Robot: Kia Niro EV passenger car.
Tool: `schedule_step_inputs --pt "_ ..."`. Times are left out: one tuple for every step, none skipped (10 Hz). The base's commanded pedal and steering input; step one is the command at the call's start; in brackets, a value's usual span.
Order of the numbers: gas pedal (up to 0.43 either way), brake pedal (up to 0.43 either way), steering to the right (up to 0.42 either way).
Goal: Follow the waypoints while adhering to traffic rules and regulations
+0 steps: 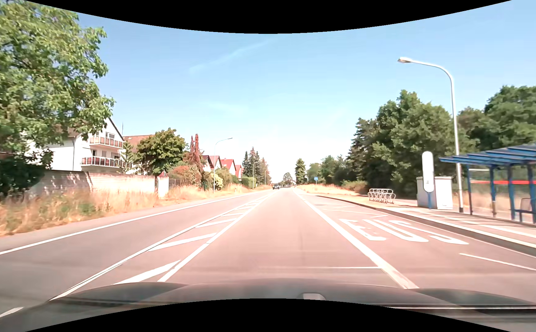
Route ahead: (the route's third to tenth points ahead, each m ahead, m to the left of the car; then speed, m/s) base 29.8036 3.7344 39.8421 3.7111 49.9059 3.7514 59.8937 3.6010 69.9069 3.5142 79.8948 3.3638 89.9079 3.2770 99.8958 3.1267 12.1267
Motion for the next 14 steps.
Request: schedule_step_inputs --pt "0.087 0.0 -0.005" --pt "0.087 0.0 -0.005" --pt "0.087 0.0 -0.005" --pt "0.087 0.0 -0.005" --pt "0.087 0.0 -0.005" --pt "0.087 0.0 -0.005" --pt "0.087 0.0 -0.005" --pt "0.087 0.0 -0.005" --pt "0.087 0.0 -0.005" --pt "0.087 0.0 -0.005" --pt "0.087 0.0 -0.005" --pt "0.087 0.0 -0.005" --pt "0.087 0.0 -0.005" --pt "0.087 0.0 -0.005"
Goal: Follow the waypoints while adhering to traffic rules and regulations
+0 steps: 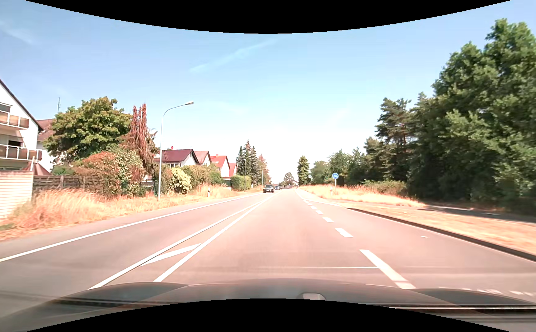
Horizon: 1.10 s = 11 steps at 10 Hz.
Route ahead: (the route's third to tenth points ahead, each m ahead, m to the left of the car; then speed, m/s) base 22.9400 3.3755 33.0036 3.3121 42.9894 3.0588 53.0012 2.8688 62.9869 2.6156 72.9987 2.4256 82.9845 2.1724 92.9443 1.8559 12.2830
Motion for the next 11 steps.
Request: schedule_step_inputs --pt "0.087 0.0 -0.004" --pt "0.087 0.0 -0.005" --pt "0.087 0.0 -0.004" --pt "0.087 0.0 -0.004" --pt "0.087 0.0 -0.004" --pt "0.087 0.0 -0.003" --pt "0.087 0.0 -0.003" --pt "0.087 0.0 -0.003" --pt "0.087 0.0 -0.003" --pt "0.087 0.0 -0.003" --pt "0.087 0.0 -0.003"
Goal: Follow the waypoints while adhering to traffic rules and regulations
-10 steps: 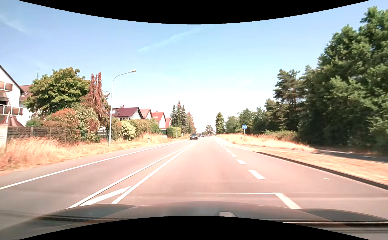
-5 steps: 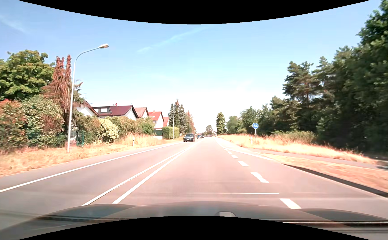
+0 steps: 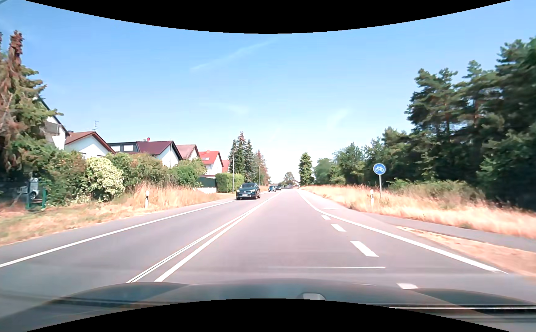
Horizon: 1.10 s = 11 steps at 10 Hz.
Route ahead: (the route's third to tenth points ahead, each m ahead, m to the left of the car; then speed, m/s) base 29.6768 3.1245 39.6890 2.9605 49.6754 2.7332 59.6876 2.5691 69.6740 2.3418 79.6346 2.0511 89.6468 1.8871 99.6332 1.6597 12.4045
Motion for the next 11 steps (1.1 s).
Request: schedule_step_inputs --pt "0.087 0.0 -0.002" --pt "0.087 0.0 -0.001" --pt "0.087 0.0 0.001" --pt "0.087 0.0 0.001" --pt "0.087 0.0 0.001" --pt "0.087 0.0 0.001" --pt "0.087 0.0 0.001" --pt "0.087 0.0 0.001" --pt "0.087 0.0 0.001" --pt "0.087 0.0 0.001" --pt "0.087 0.0 0.001"
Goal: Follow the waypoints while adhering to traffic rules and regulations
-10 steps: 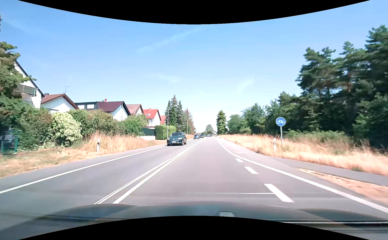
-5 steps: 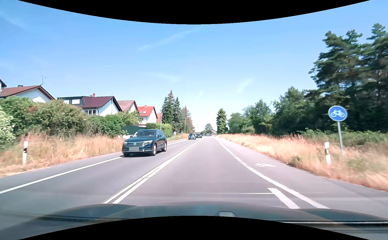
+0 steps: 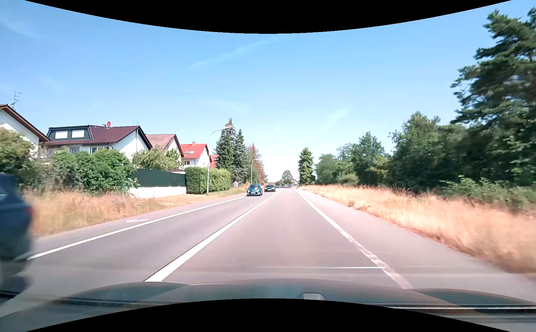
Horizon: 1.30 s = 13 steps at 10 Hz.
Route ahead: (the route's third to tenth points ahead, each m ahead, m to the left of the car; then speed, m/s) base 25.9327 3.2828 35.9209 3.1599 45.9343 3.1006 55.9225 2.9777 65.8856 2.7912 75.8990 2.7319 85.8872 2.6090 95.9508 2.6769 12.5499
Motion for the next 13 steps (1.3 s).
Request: schedule_step_inputs --pt "0.087 0.0 0.0" --pt "0.087 0.0 0.0" --pt "0.087 0.0 0.0" --pt "0.087 0.0 0.0" --pt "0.087 0.0 0.0" --pt "0.087 0.0 0.0" --pt "0.087 0.0 0.0" --pt "0.087 0.0 0.001" --pt "0.087 0.0 0.0" --pt "0.087 0.0 0.0" --pt "0.087 0.0 0.0" --pt "0.087 0.0 0.0" --pt "0.087 0.0 0.0"
